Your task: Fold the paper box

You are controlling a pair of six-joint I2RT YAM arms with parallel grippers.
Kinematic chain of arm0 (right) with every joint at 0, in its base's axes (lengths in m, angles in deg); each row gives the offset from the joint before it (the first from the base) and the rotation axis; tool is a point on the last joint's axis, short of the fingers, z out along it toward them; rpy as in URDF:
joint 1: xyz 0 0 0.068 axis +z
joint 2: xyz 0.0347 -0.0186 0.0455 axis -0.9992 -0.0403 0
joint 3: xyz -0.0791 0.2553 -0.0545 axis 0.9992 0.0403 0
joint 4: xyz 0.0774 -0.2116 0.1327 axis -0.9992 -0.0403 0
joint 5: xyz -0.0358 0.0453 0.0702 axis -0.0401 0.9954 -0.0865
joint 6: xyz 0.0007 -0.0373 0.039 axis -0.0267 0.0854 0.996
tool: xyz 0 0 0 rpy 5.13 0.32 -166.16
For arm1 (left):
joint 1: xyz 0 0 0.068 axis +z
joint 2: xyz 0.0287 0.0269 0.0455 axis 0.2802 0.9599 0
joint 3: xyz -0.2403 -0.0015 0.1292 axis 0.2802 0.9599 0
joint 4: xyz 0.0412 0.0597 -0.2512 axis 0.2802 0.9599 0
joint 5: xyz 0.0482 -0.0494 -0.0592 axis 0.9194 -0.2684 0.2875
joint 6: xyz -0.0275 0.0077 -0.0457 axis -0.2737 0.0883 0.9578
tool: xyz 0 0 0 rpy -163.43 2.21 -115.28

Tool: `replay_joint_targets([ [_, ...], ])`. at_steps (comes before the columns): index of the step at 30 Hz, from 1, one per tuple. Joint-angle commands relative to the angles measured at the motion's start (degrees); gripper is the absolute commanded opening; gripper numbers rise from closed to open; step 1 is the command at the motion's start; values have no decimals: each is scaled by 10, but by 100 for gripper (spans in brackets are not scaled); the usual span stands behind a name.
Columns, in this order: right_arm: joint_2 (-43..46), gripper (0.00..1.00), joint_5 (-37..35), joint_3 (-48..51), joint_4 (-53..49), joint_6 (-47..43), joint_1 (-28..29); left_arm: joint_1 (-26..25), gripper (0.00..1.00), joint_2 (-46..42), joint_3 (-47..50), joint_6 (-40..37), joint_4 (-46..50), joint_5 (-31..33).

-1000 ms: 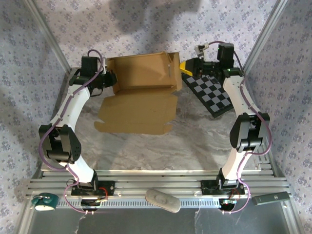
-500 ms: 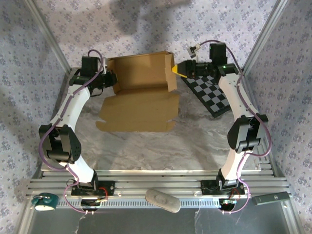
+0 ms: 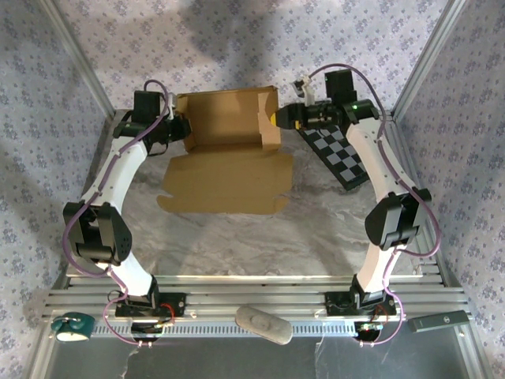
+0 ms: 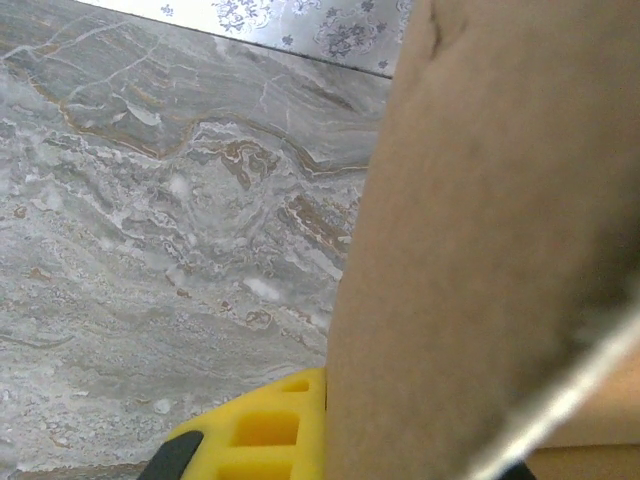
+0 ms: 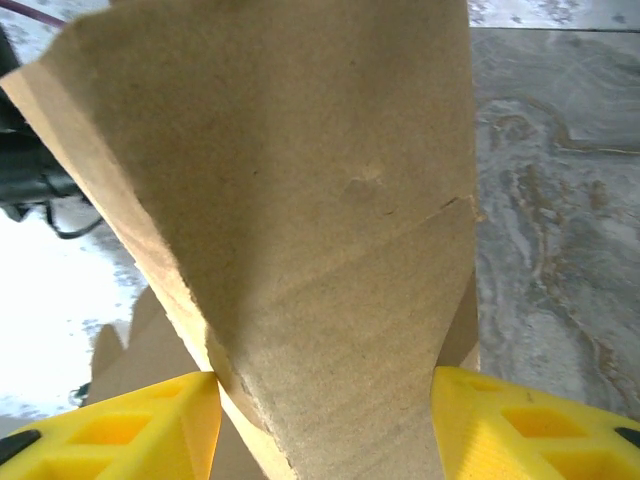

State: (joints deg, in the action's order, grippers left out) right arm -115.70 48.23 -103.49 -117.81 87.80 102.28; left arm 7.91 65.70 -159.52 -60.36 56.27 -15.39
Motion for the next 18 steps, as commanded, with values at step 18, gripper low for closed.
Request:
replay_joint_targets([
  [18, -17, 36, -443, -84, -89, -22, 130, -38, 0, -25, -34, 7, 2, 7],
])
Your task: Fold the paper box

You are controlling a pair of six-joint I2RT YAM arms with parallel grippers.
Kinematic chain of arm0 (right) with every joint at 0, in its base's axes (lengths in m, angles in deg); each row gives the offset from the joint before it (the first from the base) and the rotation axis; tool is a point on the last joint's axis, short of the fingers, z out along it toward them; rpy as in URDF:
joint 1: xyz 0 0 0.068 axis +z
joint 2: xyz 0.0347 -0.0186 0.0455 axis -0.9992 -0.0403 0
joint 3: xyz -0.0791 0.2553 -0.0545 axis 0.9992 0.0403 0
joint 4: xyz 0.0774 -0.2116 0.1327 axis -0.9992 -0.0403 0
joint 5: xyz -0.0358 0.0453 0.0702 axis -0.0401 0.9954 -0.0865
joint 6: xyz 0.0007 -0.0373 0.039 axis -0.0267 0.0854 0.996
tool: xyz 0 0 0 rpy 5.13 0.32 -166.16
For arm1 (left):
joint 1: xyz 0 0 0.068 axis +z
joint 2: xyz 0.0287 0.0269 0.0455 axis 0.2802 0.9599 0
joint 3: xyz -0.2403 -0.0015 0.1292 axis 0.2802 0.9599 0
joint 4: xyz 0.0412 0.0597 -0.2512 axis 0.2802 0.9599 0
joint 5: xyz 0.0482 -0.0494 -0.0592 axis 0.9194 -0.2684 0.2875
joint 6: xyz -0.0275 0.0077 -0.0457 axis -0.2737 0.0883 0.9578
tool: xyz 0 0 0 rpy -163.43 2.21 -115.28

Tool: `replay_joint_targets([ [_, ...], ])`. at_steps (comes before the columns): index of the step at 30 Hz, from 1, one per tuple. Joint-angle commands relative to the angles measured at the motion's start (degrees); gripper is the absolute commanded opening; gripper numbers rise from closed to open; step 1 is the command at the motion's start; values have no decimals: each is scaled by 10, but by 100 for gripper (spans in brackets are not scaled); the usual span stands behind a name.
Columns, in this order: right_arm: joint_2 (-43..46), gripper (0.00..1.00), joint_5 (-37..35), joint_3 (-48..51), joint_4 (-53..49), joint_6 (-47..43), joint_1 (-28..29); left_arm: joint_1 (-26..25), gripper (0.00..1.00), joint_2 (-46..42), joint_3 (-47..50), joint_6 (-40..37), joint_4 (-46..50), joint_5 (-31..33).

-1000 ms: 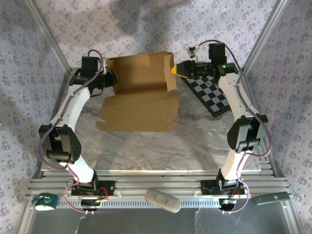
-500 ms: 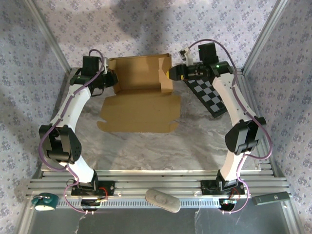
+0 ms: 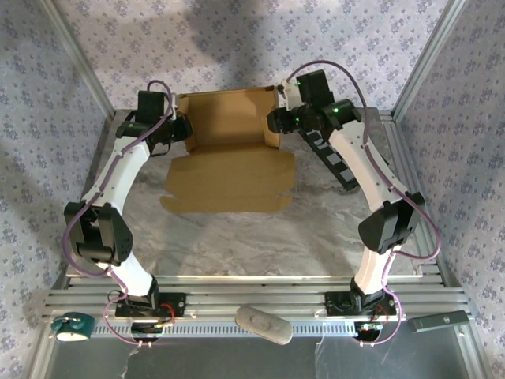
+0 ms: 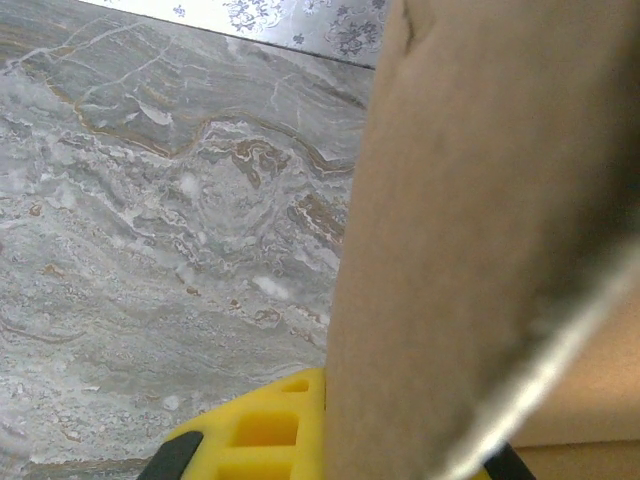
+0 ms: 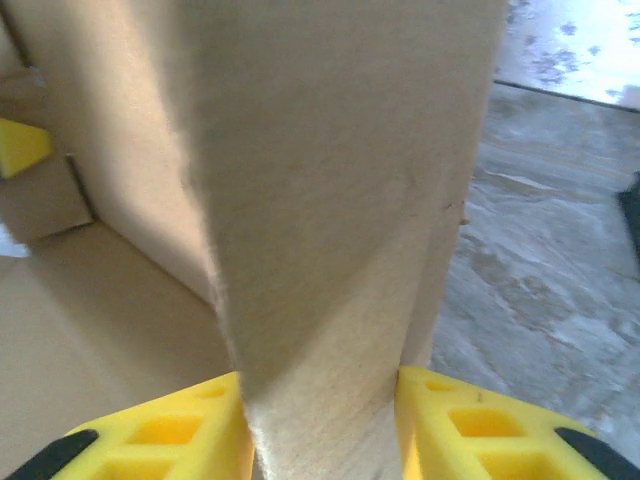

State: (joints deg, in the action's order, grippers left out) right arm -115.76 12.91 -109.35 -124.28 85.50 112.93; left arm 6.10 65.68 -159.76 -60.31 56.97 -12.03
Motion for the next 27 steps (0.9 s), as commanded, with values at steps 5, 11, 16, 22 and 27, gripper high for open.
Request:
replay_joint_targets([
  [5, -36, 18, -209, -46, -46, 7, 58, -32, 0, -30, -38, 15, 3, -10],
  [11, -75, 0, -338, -101, -101, -6, 94, -47, 0, -32, -51, 31, 26, 18],
  [16, -70, 5, -324, -92, -84, -14, 100, -61, 0, -35, -57, 42, 40, 25],
  [22, -79, 31, -269, -107, -68, 0, 76, -68, 0, -44, -53, 42, 43, 23],
  [27, -96, 22, -245, -132, -65, 9, 56, -70, 0, -49, -58, 41, 49, 22],
])
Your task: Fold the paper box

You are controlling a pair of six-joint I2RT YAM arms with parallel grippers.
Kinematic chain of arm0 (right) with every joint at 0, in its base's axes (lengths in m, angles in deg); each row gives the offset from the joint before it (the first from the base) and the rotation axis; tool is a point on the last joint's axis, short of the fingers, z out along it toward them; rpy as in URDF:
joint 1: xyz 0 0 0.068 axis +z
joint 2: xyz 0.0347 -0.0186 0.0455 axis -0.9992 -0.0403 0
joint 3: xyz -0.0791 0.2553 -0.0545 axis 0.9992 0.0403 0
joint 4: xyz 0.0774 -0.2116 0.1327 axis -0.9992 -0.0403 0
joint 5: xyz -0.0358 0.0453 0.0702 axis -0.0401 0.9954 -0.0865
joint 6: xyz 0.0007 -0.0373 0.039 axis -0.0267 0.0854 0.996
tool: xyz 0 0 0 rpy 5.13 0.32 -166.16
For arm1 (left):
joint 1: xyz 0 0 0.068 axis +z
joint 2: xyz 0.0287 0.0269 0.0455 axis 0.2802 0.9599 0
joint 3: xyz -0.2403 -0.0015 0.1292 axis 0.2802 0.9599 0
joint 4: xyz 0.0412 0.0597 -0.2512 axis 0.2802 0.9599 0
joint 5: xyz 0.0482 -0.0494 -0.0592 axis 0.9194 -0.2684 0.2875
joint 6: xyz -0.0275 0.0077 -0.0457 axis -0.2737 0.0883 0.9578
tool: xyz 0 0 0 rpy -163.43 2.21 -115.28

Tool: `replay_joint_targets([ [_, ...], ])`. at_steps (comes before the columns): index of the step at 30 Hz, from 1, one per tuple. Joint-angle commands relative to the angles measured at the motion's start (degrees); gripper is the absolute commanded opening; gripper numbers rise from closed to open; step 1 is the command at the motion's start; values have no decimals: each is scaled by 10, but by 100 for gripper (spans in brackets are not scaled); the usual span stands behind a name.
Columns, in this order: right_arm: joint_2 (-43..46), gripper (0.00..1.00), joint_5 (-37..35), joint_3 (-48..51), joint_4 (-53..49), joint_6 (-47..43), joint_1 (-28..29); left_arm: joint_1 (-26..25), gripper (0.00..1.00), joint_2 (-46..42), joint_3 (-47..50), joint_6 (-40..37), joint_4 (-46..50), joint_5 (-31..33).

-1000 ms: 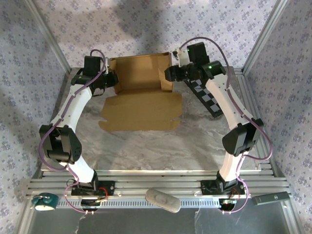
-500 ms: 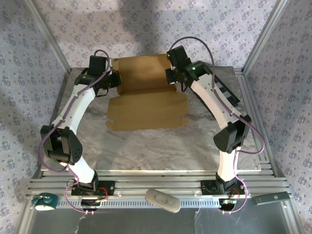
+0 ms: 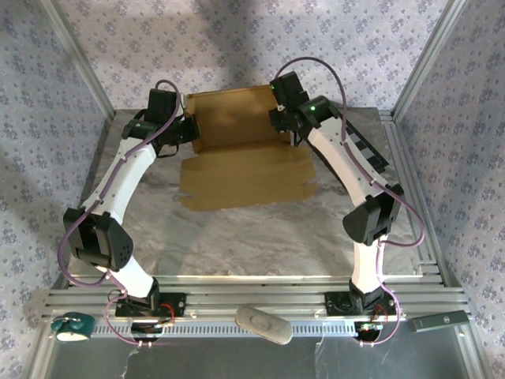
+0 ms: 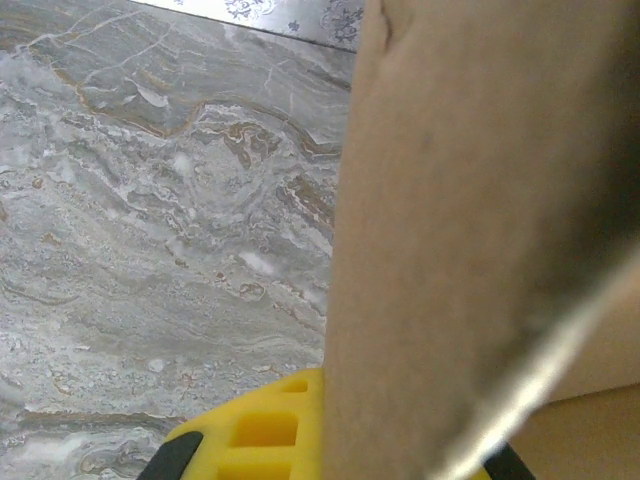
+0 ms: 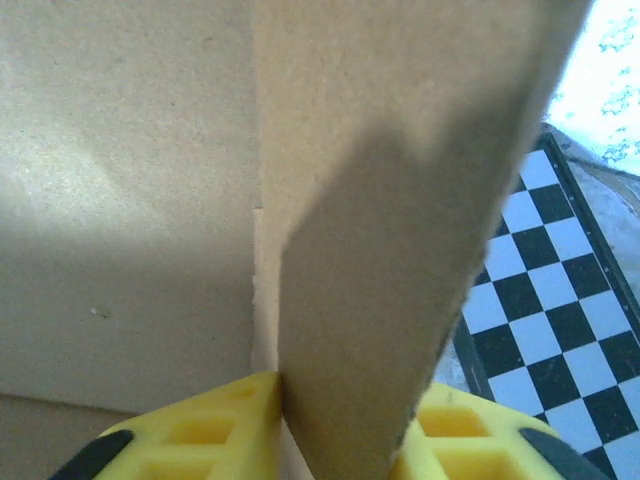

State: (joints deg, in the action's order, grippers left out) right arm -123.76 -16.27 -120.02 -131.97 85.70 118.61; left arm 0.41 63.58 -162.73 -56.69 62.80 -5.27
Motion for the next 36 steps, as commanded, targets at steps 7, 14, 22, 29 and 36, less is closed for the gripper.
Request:
replay_joint_targets([
  [7, -34, 0, 47, -41, 8, 13, -10, -15, 0, -29, -41, 6, -1, -45],
  [14, -23, 0, -12, -28, 24, -8, -4, -21, 0, -22, -70, 17, 34, -31],
  [22, -44, 0, -223, -57, 6, -97, 42, -35, 0, -16, -81, 27, 59, 12],
  [29, -34, 0, -415, -10, 25, -123, 85, -40, 0, -7, -97, 33, 77, 43],
  [36, -52, 0, -509, -40, 11, -97, 118, -55, 0, 8, -110, 36, 105, 96],
])
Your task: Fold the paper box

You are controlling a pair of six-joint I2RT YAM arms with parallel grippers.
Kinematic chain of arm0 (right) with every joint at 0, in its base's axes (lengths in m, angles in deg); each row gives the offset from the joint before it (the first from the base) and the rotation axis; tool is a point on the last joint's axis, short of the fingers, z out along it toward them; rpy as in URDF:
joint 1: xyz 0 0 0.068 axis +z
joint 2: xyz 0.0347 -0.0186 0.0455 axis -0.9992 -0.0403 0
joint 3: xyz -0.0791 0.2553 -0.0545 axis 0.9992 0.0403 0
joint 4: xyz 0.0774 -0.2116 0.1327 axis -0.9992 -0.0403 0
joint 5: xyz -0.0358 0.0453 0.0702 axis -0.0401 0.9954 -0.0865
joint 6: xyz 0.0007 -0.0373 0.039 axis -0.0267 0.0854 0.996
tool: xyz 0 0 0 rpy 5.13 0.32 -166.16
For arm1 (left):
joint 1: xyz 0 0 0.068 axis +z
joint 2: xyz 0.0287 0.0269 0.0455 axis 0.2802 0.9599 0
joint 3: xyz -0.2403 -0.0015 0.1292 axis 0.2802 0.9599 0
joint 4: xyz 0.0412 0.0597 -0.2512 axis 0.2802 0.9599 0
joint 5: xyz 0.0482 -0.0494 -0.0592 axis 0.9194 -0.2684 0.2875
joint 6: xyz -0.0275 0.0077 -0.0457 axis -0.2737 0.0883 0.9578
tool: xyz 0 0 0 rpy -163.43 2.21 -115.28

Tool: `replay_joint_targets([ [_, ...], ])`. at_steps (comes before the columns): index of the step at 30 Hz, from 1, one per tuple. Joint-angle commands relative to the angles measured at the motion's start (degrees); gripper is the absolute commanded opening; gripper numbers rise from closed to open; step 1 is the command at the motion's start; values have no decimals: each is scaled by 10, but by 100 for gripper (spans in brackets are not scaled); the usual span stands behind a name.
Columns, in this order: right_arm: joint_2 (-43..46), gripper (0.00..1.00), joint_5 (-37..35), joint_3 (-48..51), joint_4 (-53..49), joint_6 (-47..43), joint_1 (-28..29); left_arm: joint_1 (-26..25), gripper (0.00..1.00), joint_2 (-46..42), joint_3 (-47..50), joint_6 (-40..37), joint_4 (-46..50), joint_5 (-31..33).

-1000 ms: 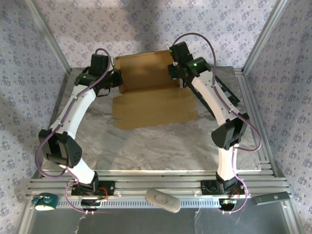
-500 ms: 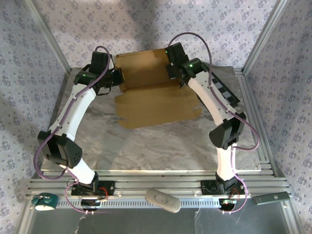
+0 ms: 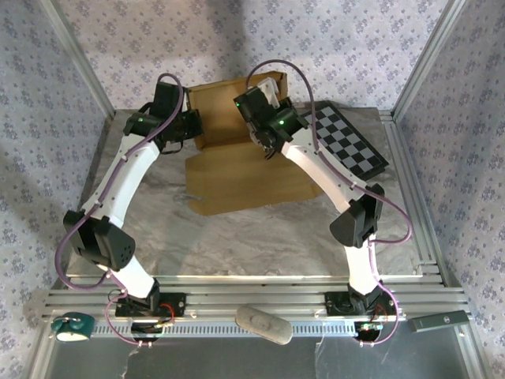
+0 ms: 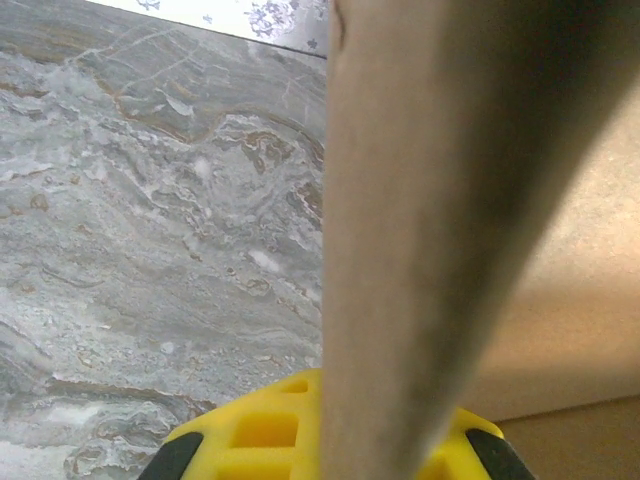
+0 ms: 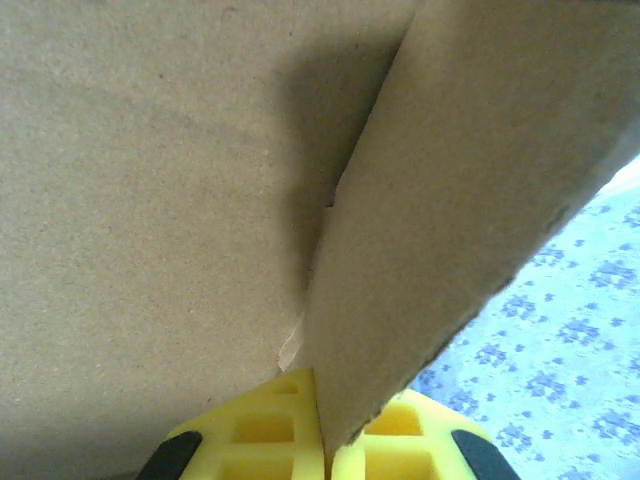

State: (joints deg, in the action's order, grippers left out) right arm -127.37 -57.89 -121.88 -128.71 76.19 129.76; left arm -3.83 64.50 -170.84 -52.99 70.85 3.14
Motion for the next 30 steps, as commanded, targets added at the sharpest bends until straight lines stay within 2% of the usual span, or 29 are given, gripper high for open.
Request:
replay_joint_targets([
  [1, -17, 0, -98, -22, -24, 3, 9, -16, 0, 0, -33, -1, 31, 24],
  [9, -21, 0, -125, -33, -36, 23, 19, -34, 0, 8, -52, -5, 66, 85],
  [11, -18, 0, -113, -34, -52, 44, 19, -35, 0, 8, -53, -3, 68, 89],
  [13, -2, 0, -53, -32, -77, 82, 20, -37, 0, 7, -53, -3, 68, 90],
  [17, 40, 0, 88, -15, -47, 81, 8, -37, 0, 6, -56, -2, 69, 90],
  [19, 50, 16, 147, -18, -37, 74, 0, -37, 0, 6, -56, -2, 67, 88],
  [21, 52, 30, 176, -33, -60, 96, -8, -37, 0, 6, -58, -2, 65, 88],
  [25, 65, 37, 229, -38, -77, 134, -38, -37, 0, 6, -62, -2, 64, 84],
  [30, 85, 42, 260, -28, -75, 151, -66, -37, 0, 6, -63, -1, 64, 81],
])
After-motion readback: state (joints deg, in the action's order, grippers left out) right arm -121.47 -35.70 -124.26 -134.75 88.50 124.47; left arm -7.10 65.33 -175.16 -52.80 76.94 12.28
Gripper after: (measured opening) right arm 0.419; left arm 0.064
